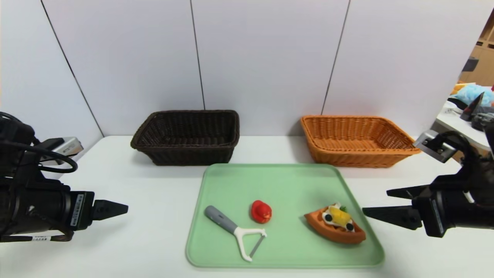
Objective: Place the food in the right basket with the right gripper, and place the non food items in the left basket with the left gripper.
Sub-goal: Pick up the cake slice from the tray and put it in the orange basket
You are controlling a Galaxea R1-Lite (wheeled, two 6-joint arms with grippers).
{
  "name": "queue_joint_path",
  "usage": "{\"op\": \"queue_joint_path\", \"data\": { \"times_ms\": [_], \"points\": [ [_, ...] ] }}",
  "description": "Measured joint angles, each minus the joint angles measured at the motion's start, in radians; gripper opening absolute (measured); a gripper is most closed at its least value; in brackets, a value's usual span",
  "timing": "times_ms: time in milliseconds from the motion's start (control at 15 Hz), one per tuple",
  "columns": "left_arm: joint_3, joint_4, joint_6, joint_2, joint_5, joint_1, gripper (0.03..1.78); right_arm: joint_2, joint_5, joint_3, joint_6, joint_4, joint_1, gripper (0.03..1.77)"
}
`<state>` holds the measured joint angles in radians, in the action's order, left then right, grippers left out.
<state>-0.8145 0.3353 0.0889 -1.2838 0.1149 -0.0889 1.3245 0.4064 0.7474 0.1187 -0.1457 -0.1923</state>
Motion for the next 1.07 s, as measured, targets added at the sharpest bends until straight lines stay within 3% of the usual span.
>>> {"op": "queue_joint_path", "data": {
  "times_ms": [400, 800, 933, 1067],
  "points": [
    [-0.031, 0.000, -0.001, -0.026, 0.002, -0.055, 1.69, 0.114, -0.023, 0.074, 0.006, -0.005, -0.142, 1.70],
    [-0.047, -0.002, 0.000, -0.039, 0.018, -0.140, 1.69, 0.189, -0.173, 0.111, 0.013, -0.011, -0.243, 1.70],
    [-0.052, -0.003, 0.000, -0.044, 0.103, -0.154, 1.69, 0.213, -0.228, 0.119, 0.012, -0.012, -0.265, 1.70],
    [-0.060, -0.002, -0.005, -0.048, 0.230, -0.157, 1.69, 0.225, -0.246, 0.122, 0.012, -0.022, -0.273, 1.70]
  ]
}}
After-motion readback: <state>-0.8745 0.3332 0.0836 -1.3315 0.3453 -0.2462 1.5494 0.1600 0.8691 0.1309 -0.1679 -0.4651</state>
